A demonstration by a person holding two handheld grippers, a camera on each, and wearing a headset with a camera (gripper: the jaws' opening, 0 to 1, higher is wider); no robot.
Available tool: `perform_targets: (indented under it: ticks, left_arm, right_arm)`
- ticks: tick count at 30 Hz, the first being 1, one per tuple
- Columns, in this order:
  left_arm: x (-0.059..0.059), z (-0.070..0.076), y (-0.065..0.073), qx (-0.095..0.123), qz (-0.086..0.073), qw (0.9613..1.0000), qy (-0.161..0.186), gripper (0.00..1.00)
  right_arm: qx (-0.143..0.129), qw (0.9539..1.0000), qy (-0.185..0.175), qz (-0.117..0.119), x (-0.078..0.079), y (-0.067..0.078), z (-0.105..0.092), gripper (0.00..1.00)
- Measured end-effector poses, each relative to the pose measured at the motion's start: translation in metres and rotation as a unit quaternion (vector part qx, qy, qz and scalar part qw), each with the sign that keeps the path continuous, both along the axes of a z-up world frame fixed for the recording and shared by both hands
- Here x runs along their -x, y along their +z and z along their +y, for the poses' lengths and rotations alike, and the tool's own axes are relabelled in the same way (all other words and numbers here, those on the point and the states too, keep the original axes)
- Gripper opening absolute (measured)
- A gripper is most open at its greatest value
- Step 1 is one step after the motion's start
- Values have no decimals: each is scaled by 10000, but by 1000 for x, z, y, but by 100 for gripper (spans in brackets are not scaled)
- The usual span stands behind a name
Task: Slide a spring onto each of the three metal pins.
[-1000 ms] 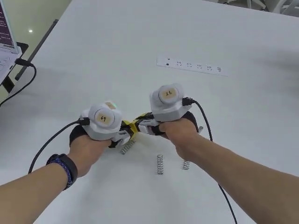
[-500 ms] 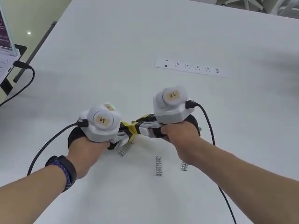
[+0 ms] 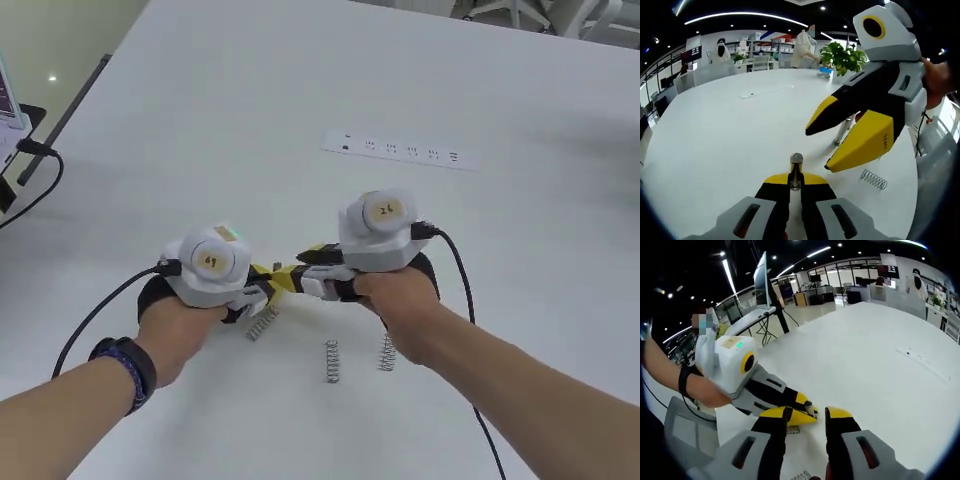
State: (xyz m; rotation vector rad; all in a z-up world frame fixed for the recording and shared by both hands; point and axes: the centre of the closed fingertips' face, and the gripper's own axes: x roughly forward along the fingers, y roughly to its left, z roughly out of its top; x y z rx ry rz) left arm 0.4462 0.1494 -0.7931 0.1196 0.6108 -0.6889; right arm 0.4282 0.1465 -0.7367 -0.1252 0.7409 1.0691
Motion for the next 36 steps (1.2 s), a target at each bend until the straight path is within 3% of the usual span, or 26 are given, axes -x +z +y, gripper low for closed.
perform_targets:
  ticks: [12, 24, 36]
  left_arm:
    - [-2, 0, -1, -52, 18, 10000, 5, 0]
    - [-12, 0, -1, -58, 11, 10000, 49, 0]
    - [-8, -1, 1, -65, 38, 9999, 84, 0]
  right_arm:
    - [-224, 9989, -400, -38, 6, 14, -22, 40]
    - [-400, 9959, -780, -215, 5, 35, -46, 41]
    - [-448, 9940, -968, -257, 4, 40, -62, 42]
